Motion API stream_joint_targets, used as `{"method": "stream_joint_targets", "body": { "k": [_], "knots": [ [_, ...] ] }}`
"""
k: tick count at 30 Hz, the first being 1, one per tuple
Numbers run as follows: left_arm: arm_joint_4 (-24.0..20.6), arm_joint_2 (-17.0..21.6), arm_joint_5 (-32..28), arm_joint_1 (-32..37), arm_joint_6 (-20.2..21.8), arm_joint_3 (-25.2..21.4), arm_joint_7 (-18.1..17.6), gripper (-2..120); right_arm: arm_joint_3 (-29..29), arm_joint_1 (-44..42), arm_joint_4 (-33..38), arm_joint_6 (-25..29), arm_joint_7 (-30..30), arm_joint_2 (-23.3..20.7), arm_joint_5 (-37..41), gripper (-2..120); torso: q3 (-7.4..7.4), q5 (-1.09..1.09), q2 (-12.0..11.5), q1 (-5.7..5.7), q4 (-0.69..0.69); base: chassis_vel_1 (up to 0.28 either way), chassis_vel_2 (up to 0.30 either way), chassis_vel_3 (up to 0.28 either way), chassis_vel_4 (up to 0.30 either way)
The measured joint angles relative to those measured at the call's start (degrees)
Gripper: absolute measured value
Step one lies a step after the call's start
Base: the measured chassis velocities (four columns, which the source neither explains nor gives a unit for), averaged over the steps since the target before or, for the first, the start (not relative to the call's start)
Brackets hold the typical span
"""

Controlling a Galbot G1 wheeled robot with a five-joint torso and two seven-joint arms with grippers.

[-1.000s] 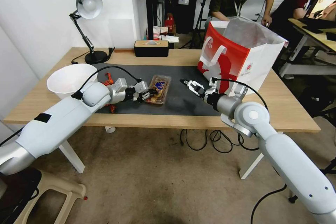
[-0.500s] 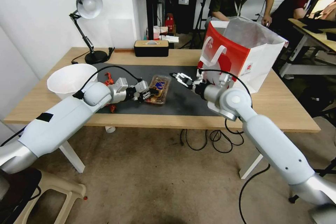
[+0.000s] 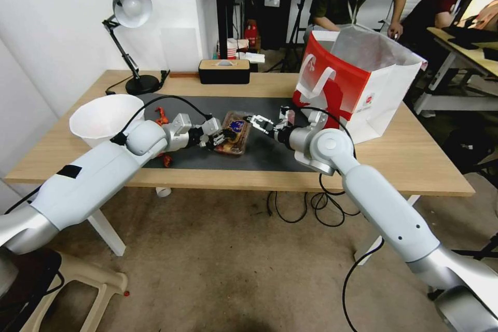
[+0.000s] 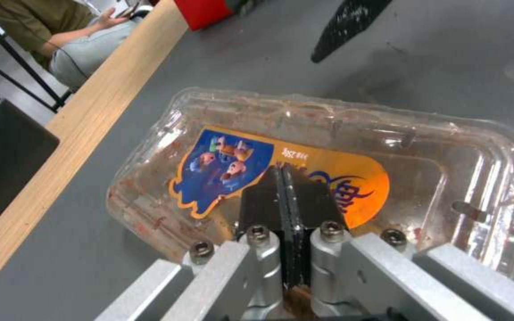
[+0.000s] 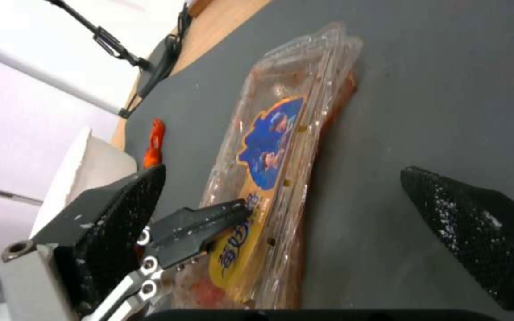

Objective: Close the disposable takeout box, then place it into the delivery bag.

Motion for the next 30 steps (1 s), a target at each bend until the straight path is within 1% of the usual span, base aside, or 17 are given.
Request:
{"method": "stream_joint_targets", "body": {
  "k": [18,29,30],
  "knots": [
    [0.5,-0.5,-0.1,-0.4,-0.3,0.2,0.2,0,-0.6,2.6,-4.9,-0.6,1.6,5.8,-0.9,100,0.0,0.0,0.0,0.0,0.01,0.0,0.0,0.0,0.0],
    [1.1,-1.0,-0.4,-0.9,-0.6,0.5,0.2,0,-0.8,3.8,-7.6,-0.9,1.9,7.4,-0.7,100,0.0,0.0,0.0,0.0,0.0,0.0,0.0,0.0,0.0],
    [1.2,-1.2,-0.4,-0.9,-0.7,0.6,0.2,0,-0.7,3.8,-7.9,-1.1,2.0,7.6,-0.7,98,0.0,0.0,0.0,0.0,0.0,0.0,0.0,0.0,0.0]
  ]
}}
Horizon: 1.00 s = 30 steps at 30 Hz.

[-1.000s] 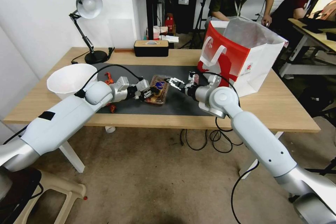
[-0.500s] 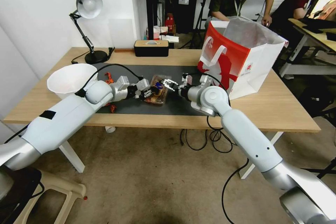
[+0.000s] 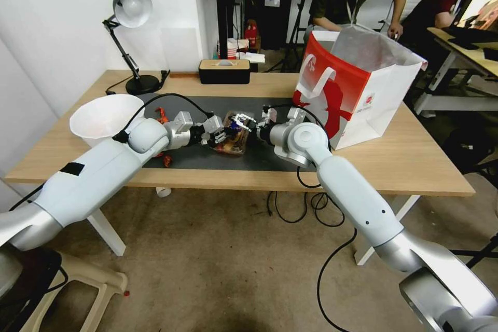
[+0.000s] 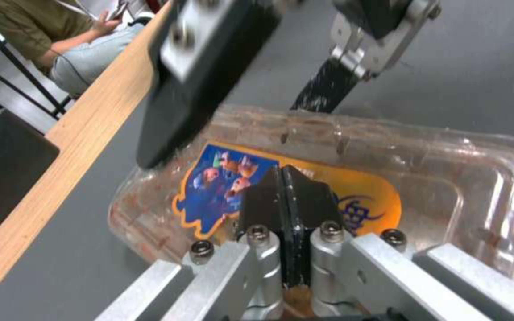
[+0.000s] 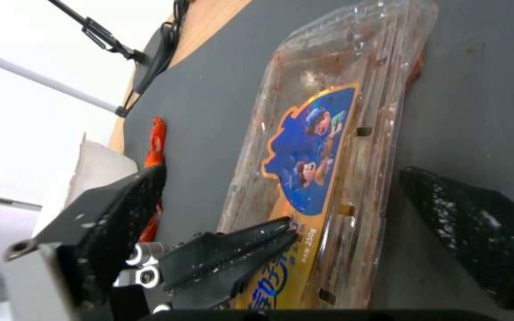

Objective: Close the disposable takeout box, then place it into the delivery bag.

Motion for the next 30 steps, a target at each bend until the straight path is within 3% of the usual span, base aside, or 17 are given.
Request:
{"method": "stream_joint_targets", "body": {
  "k": [6,8,10,11,14,24,30],
  "knots": [
    [0.8,-0.6,-0.1,-0.3,-0.3,0.1,0.0,0,0.3,-0.1,-0.7,-0.6,0.5,0.7,0.1,83,0.0,0.0,0.0,0.0,0.0,0.0,0.0,0.0,0.0],
    [1.3,-0.9,-0.1,-0.5,-0.6,0.2,0.0,0,0.4,-0.4,-1.1,-1.1,0.9,1.1,0.2,71,0.0,0.0,0.0,0.0,0.0,0.0,0.0,0.0,0.0],
    [1.4,-0.9,-0.1,-0.5,-0.6,0.2,0.0,0,0.5,-0.5,-1.2,-1.2,0.9,1.1,0.2,68,0.0,0.0,0.0,0.0,0.0,0.0,0.0,0.0,0.0],
    [1.5,-0.9,-0.2,-0.5,-0.7,0.3,0.1,0,0.6,-0.5,-1.4,-1.3,0.9,1.3,0.2,59,0.0,0.0,0.0,0.0,-0.01,0.0,0.0,0.0,0.0],
    [1.6,-0.8,-0.2,-0.7,-0.9,0.3,0.2,0,0.9,-0.5,-1.7,-1.4,0.9,1.4,0.2,53,0.0,0.0,0.0,0.0,0.0,0.0,0.0,0.0,0.0],
    [2.0,-0.8,-0.9,-1.5,-1.4,0.5,0.3,0,1.4,-1.0,-2.0,-1.7,1.0,1.1,0.1,12,0.0,0.02,0.0,-0.01,-0.01,0.0,0.0,0.0,0.0],
    [1.4,-0.4,-0.9,-1.1,-1.4,0.5,0.5,0,2.5,-1.8,-1.7,-1.5,0.9,0.8,-0.1,0,0.0,0.0,0.0,0.0,0.0,0.0,0.0,0.0,0.0]
  ]
}}
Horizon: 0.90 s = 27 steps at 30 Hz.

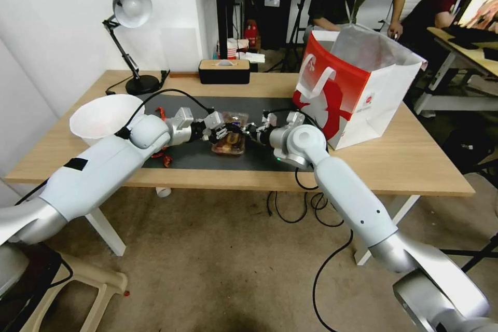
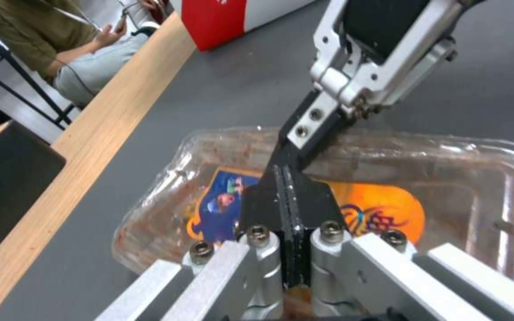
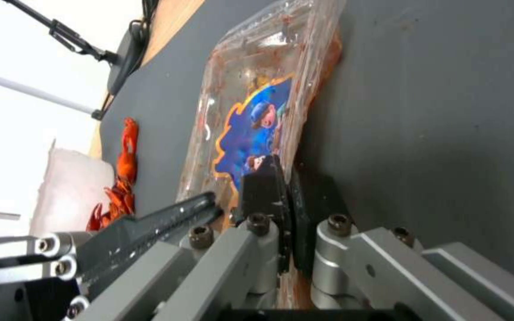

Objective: Close the disposable takeout box, then place it into the delivery bag.

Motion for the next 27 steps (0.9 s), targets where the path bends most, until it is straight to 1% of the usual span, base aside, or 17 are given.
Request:
{"method": "stream_joint_targets", "body": {
  "k": [7,9,11,12,14,17,18,19,21,22,24,26,27],
  "knots": [
    [-1.1,1.5,0.3,0.3,-0.2,-0.3,0.7,0,0.8,-0.7,1.1,0.3,0.0,-0.6,-0.3,0,0.0,0.0,0.0,0.0,0.01,0.0,0.0,0.0,0.0],
    [-2.4,2.7,0.3,1.0,-0.3,-1.0,1.3,0,1.4,-1.1,2.4,0.6,-0.1,-1.5,-0.2,0,0.0,0.0,0.0,0.0,-0.01,0.0,0.0,0.0,0.0],
    [-2.8,3.2,0.3,1.2,-0.4,-1.3,1.6,0,1.6,-1.2,2.8,0.7,-0.2,-1.8,-0.2,0,0.0,0.0,0.0,0.0,-0.01,0.0,0.0,0.0,0.0],
    [-3.6,4.0,0.3,2.0,-0.9,-2.2,2.4,0,1.7,-1.5,3.9,1.2,-0.6,-2.7,-0.1,0,0.0,0.0,0.0,0.0,0.0,0.0,0.0,0.0,0.0],
    [-4.1,4.4,0.2,2.6,-1.1,-2.9,2.8,0,1.7,-1.7,4.5,1.3,-0.8,-3.2,0.0,0,0.0,0.0,0.0,0.0,0.0,0.0,0.0,0.0,0.0],
    [-5.8,6.2,-0.8,5.5,-2.2,-6.5,5.2,0,2.4,-2.3,7.0,2.1,-1.2,-4.6,0.5,0,0.0,0.0,0.0,0.0,-0.01,0.0,0.0,0.0,0.0],
    [-5.8,6.2,-0.8,5.5,-2.2,-6.5,5.2,0,2.4,-2.3,7.0,2.1,-1.2,-4.6,0.5,0,0.0,0.0,0.0,0.0,-0.01,0.0,0.0,0.0,0.0],
    [-6.5,6.9,-1.2,6.7,-2.5,-8.0,5.9,0,2.6,-2.5,7.8,2.3,-1.4,-5.0,0.5,0,0.0,0.0,0.0,0.0,-0.01,0.0,0.0,0.0,0.0],
    [-8.6,9.2,-2.5,10.1,-2.8,-12.4,6.9,0,3.1,-3.5,10.4,3.0,-2.3,-6.1,0.6,0,0.0,-0.01,0.0,0.0,-0.01,0.0,0.0,0.0,0.0],
    [-8.6,9.2,-2.5,10.1,-2.8,-12.4,6.9,0,3.1,-3.5,10.4,3.0,-2.3,-6.1,0.6,0,0.0,-0.01,0.0,0.0,-0.01,0.0,0.0,0.0,0.0],
    [-11.0,11.2,-3.2,13.8,-2.9,-17.6,7.8,0,3.2,-4.2,12.7,3.5,-2.8,-7.2,0.8,0,0.0,-0.01,0.0,0.0,0.01,0.0,0.0,0.0,0.0],
    [-14.7,13.6,-4.6,20.7,-2.9,-25.5,8.2,0,3.7,-5.3,16.3,4.2,-3.2,-8.6,1.4,0,-0.01,0.03,0.0,-0.01,0.01,0.0,0.0,0.0,0.0],
    [-14.7,13.6,-4.6,20.7,-2.9,-25.5,8.2,0,3.7,-5.3,16.3,4.2,-3.2,-8.6,1.4,0,-0.01,0.03,0.0,-0.01,0.01,0.0,0.0,0.0,0.0]
  ]
}}
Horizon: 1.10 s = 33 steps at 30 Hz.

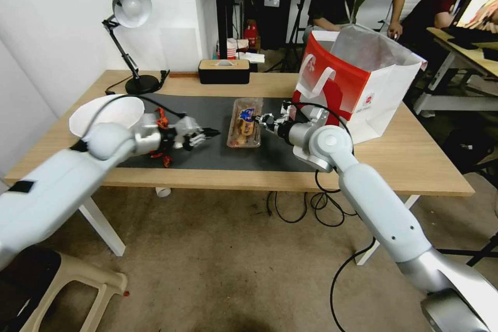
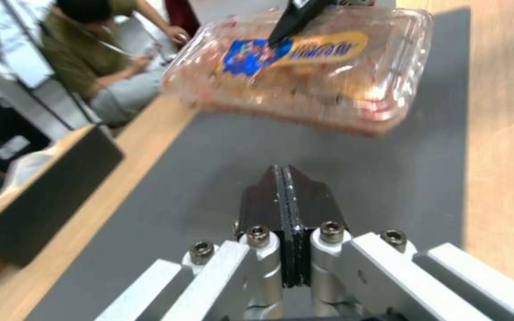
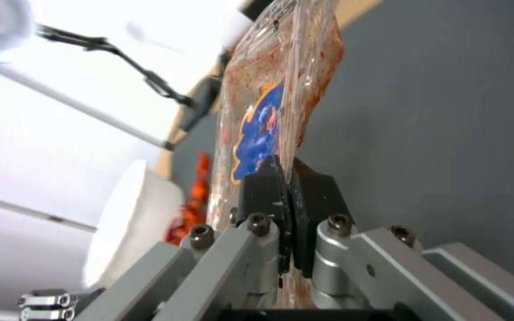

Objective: Close the disposable takeout box, then place it into the delivery bag.

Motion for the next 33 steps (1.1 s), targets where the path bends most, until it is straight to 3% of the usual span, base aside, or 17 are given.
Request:
{"method": "stream_joint_targets", "body": {
  "k": [2,3,4,5,8,9,11,13,15,16,18,22,24,33],
  "knots": [
    [-3.6,0.9,-1.6,7.0,0.3,-5.8,-0.3,0,0.4,-0.8,2.1,0.2,-0.1,-1.0,0.5,0,0.01,-0.08,0.0,0.0,0.02,0.0,0.0,0.0,0.0],
    [-6.5,1.0,-2.8,12.9,0.4,-11.0,-1.1,0,1.0,-1.5,4.0,0.3,-0.3,-1.8,1.0,0,0.0,-0.05,0.0,0.0,0.01,0.0,0.0,0.0,0.0],
    [-6.5,1.0,-2.8,12.9,0.4,-11.0,-1.1,0,1.0,-1.5,4.0,0.3,-0.3,-1.8,1.0,0,0.0,-0.05,0.0,0.0,0.01,0.0,0.0,0.0,0.0],
    [-8.6,0.7,-3.5,16.9,0.4,-15.0,-1.5,1,1.4,-1.9,5.2,0.5,-0.5,-2.3,1.4,0,0.0,-0.04,0.0,0.0,0.01,0.0,0.0,0.0,0.0],
    [-14.6,-0.8,-5.4,26.6,0.6,-25.0,-1.8,16,3.2,-3.3,9.4,1.5,-1.1,-3.9,2.9,0,0.0,-0.01,0.0,0.0,-0.01,0.0,0.0,0.0,0.0],
    [-14.6,-0.8,-5.4,26.6,0.6,-25.0,-1.8,16,3.2,-3.3,9.4,1.5,-1.1,-3.9,2.9,0,0.0,-0.01,0.0,0.0,-0.01,0.0,0.0,0.0,0.0],
    [-19.7,-3.1,-7.5,33.9,2.0,-32.3,-1.8,25,4.8,-5.0,13.2,3.4,-1.5,-5.0,3.8,0,0.0,-0.04,0.0,0.0,-0.01,0.0,0.0,0.0,0.0],
    [-21.1,-4.0,-8.1,35.7,2.5,-34.3,-1.8,28,5.3,-5.5,14.2,4.1,-1.7,-5.2,3.9,0,0.0,-0.01,0.0,0.0,-0.01,0.0,0.0,0.0,0.0],
    [-24.9,-8.4,-8.4,42.0,3.4,-40.9,-1.9,40,7.8,-8.0,18.7,7.6,-3.1,-6.0,4.3,0,0.0,-0.04,0.0,0.0,-0.02,0.0,0.0,0.0,0.0],
    [-24.9,-8.4,-8.4,42.0,3.4,-40.9,-1.9,40,7.8,-8.0,18.7,7.6,-3.1,-6.0,4.3,0,0.0,-0.04,0.0,0.0,-0.02,0.0,0.0,0.0,0.0],
    [-27.1,-12.9,-7.8,47.1,3.3,-45.6,-1.7,51,10.2,-10.5,23.3,11.0,-5.6,-7.1,3.9,0,0.01,-0.03,0.0,0.0,-0.02,0.0,0.0,0.0,0.0],
    [-28.6,-16.1,-6.4,51.0,2.5,-48.7,-1.1,62,12.3,-12.1,26.8,13.7,-6.7,-8.4,0.9,0,0.0,-0.01,0.0,-0.01,0.0,0.0,0.0,0.0,0.0],
    [-30.1,-19.2,-4.7,54.4,1.9,-50.3,-0.2,74,14.8,-12.4,29.1,15.9,-5.2,-10.0,-2.9,0,0.0,-0.04,0.0,0.0,0.01,0.0,0.0,0.0,0.0],
    [-31.4,-22.3,-3.4,56.9,1.5,-49.9,-0.3,99,23.2,-8.5,27.4,20.5,2.4,-17.4,-7.8,0,0.01,-0.01,0.0,0.01,-0.03,0.0,0.0,0.0,0.0]
  ]
}}
